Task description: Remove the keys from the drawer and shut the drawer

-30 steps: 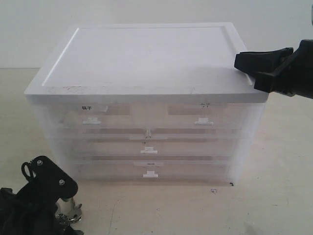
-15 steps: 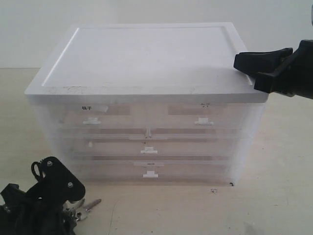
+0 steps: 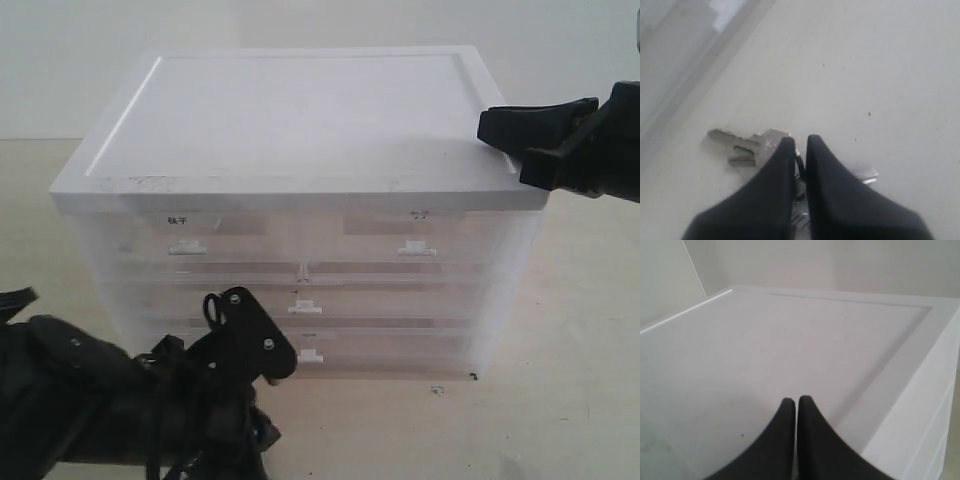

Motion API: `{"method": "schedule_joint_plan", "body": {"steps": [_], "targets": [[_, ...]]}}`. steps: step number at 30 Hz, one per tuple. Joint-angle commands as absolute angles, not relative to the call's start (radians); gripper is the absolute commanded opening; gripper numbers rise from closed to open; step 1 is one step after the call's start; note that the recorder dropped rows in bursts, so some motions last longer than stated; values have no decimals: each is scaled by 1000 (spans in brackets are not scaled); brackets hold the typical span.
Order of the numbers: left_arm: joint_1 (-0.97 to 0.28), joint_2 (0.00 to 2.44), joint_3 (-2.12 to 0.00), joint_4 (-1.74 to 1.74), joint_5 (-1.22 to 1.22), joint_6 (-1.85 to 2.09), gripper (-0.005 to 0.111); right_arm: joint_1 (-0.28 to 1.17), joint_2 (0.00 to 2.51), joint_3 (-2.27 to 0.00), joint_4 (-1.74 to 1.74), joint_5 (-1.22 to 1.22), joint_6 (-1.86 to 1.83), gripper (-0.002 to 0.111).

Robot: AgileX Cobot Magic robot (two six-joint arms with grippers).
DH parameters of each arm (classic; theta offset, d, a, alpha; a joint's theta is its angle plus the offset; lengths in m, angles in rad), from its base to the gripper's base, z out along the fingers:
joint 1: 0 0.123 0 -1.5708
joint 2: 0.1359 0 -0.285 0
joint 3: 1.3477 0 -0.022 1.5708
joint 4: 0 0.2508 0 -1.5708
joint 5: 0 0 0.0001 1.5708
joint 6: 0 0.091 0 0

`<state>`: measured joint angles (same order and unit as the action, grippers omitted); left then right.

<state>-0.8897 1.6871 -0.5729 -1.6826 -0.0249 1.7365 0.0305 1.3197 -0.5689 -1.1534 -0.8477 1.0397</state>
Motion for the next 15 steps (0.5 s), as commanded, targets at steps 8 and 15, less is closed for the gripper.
{"method": "schedule_joint_plan", "body": {"steps": [8, 15], "targets": [[-908, 1814, -681, -1647, 87, 1773, 5, 33, 1330, -559, -1202, -811, 1041, 0], [-908, 1805, -725, -1613, 100, 1807, 5, 33, 1330, -559, -1205, -811, 1037, 0]]}}
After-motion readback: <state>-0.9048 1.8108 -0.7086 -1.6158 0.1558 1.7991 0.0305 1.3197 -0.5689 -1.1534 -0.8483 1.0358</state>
